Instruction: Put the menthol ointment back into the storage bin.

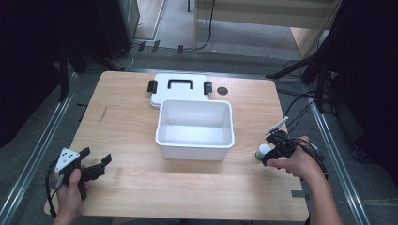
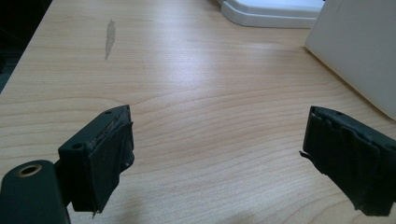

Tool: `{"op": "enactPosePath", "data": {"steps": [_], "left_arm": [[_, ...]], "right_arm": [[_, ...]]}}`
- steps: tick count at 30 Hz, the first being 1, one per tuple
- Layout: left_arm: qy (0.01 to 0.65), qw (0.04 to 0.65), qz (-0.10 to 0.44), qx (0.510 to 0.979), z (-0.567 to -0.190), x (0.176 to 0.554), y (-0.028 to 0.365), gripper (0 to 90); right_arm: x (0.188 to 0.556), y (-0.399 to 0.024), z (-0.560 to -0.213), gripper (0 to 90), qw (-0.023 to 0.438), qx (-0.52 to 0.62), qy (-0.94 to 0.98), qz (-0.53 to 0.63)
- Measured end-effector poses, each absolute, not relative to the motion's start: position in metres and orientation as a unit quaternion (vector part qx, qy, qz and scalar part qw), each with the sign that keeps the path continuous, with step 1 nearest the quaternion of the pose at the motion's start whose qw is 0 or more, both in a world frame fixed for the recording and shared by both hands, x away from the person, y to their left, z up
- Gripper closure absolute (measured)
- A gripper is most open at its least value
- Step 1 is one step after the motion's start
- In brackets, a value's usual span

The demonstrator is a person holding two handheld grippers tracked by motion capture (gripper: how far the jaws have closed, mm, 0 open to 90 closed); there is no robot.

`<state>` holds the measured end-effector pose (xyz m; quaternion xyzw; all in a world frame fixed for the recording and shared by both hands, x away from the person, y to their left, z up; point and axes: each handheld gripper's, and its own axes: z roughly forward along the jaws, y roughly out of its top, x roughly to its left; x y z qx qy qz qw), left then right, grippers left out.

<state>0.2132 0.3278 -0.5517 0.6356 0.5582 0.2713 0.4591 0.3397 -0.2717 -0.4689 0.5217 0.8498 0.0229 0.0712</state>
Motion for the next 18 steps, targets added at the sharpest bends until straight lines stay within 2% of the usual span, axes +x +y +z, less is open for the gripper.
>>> {"op": "enactPosePath", "data": {"steps": [14,18], "left_arm": [[0.561,0.459,0.27,0.634,-0.552,0.214,0.329,9.1],[0.561,0.46,0.269,0.634,-0.552,0.214,0.329,9.1]], "right_arm": [[0.363,-0.26,-0.476,36.8,0.053,0.541,0.838,0.045],[0.367,-0.257,-0.478,37.6,0.051,0.538,0.841,0.04]]}}
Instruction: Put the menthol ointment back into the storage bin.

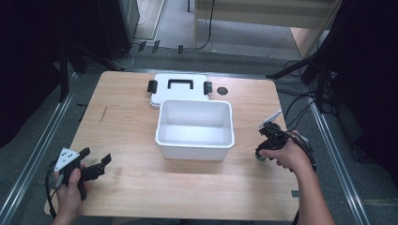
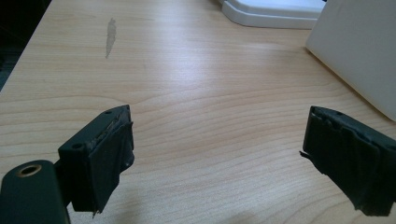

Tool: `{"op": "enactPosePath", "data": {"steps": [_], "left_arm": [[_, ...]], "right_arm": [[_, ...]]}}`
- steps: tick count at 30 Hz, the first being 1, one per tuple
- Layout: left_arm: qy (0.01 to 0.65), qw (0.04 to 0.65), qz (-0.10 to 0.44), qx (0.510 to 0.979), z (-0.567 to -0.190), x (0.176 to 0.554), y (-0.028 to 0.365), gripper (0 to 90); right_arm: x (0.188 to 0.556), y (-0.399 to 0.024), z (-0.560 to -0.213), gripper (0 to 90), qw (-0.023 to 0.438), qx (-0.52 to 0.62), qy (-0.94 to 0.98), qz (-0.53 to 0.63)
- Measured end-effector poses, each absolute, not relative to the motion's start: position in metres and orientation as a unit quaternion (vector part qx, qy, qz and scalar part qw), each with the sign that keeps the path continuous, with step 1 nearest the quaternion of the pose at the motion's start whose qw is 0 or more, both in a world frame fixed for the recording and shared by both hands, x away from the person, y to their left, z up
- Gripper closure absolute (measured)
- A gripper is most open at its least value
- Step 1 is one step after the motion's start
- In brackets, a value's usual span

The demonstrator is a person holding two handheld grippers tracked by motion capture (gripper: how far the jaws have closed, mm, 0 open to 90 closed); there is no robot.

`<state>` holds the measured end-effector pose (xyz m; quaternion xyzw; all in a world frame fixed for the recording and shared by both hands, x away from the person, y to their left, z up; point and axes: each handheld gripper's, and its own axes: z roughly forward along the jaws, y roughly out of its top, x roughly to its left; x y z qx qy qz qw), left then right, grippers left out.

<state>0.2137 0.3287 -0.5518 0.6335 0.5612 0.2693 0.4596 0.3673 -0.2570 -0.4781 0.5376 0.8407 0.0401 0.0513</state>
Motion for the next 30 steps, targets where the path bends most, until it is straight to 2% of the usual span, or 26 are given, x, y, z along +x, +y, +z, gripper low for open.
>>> {"op": "enactPosePath", "data": {"steps": [3,4,5,13,30], "left_arm": [[0.561,0.459,0.269,0.634,-0.552,0.214,0.329,9.1],[0.561,0.459,0.269,0.634,-0.552,0.214,0.329,9.1],[0.561,0.459,0.269,0.634,-0.552,0.214,0.329,9.1],[0.561,0.459,0.27,0.634,-0.552,0.214,0.329,9.1],[0.556,0.462,0.273,0.634,-0.552,0.213,0.328,9.1]], "right_arm": [[0.369,-0.254,-0.481,45.2,0.045,0.537,0.842,0.035],[0.369,-0.254,-0.481,45.2,0.045,0.537,0.842,0.035],[0.37,-0.254,-0.482,50.0,0.04,0.537,0.842,0.033],[0.371,-0.253,-0.473,51.4,0.032,0.524,0.85,0.038],[0.379,-0.227,-0.418,51.4,0.034,0.478,0.875,0.073]]}}
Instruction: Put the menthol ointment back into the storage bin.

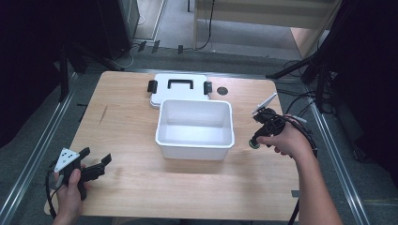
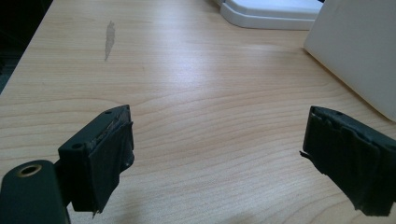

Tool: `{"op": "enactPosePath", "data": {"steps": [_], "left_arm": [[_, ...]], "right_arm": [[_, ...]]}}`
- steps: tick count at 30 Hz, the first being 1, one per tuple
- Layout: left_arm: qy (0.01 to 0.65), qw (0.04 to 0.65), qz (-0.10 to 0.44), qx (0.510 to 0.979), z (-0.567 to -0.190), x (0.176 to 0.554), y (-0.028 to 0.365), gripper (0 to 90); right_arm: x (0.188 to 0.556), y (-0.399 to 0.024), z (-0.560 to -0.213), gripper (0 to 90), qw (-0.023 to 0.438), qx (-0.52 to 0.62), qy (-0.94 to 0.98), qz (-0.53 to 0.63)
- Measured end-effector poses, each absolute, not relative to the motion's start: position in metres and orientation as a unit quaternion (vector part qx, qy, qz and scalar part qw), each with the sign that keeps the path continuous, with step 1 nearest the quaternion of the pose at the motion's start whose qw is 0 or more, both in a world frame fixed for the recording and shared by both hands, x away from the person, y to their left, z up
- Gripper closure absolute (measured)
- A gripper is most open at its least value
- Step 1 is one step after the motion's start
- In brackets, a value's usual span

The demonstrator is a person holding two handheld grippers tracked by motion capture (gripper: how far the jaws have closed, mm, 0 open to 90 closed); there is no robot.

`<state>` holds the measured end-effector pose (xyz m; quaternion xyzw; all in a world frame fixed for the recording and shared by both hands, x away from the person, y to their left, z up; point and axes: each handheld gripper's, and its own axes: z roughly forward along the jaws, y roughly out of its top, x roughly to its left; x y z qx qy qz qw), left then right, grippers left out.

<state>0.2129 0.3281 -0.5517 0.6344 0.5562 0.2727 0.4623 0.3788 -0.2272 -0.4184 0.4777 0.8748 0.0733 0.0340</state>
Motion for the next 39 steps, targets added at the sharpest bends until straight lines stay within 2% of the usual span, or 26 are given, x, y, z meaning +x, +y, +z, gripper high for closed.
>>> {"op": "enactPosePath", "data": {"steps": [29,39], "left_arm": [[0.557,0.464,0.271,0.634,-0.552,0.213,0.328,9.1],[0.558,0.463,0.27,0.634,-0.552,0.213,0.329,9.0]], "right_arm": [[0.398,-0.173,-0.343,51.5,0.061,0.439,0.893,0.075],[0.397,-0.153,-0.331,51.5,0.061,0.412,0.905,0.088]]}}
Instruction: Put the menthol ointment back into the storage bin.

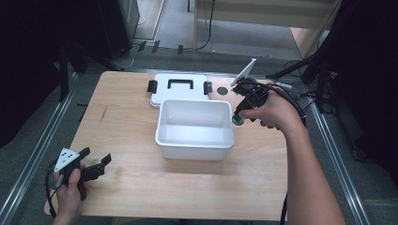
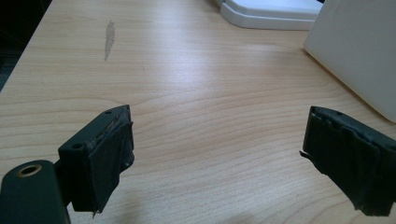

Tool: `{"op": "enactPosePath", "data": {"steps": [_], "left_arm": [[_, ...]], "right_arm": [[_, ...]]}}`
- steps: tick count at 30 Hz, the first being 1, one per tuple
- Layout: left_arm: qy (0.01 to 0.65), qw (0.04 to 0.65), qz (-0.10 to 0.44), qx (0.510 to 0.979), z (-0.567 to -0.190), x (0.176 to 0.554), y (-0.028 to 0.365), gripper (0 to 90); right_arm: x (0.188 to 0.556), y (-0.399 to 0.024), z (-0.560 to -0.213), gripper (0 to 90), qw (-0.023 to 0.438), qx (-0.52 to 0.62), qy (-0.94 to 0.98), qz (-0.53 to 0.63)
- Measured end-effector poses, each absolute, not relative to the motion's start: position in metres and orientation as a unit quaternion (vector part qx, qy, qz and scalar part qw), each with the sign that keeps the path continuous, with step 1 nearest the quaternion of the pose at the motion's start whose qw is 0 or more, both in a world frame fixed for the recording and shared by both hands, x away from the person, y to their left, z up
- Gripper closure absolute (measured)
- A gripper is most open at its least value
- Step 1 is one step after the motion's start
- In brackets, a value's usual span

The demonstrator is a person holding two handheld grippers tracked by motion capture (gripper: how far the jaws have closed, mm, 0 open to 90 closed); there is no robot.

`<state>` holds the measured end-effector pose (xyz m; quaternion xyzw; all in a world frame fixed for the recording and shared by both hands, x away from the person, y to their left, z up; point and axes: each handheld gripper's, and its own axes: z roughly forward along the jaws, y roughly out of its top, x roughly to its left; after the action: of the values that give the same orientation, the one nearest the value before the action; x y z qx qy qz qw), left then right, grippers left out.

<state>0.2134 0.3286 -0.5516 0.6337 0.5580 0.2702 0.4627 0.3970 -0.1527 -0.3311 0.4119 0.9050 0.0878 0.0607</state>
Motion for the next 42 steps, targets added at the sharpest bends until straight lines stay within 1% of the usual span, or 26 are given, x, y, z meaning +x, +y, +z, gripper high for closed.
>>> {"op": "enactPosePath", "data": {"steps": [11,21,27,42], "left_arm": [[0.559,0.463,0.27,0.632,-0.552,0.214,0.329,9.1],[0.56,0.461,0.269,0.633,-0.552,0.214,0.329,9.1],[0.561,0.462,0.267,0.633,-0.552,0.214,0.329,9.1],[0.561,0.46,0.269,0.633,-0.552,0.214,0.329,9.1]], "right_arm": [[0.395,-0.126,-0.333,51.5,0.049,0.344,0.933,0.095],[0.395,-0.109,-0.346,51.5,0.051,0.271,0.956,0.099],[0.397,-0.103,-0.361,51.5,0.049,0.252,0.962,0.087],[0.399,-0.096,-0.41,51.5,0.047,0.197,0.977,0.073]]}}
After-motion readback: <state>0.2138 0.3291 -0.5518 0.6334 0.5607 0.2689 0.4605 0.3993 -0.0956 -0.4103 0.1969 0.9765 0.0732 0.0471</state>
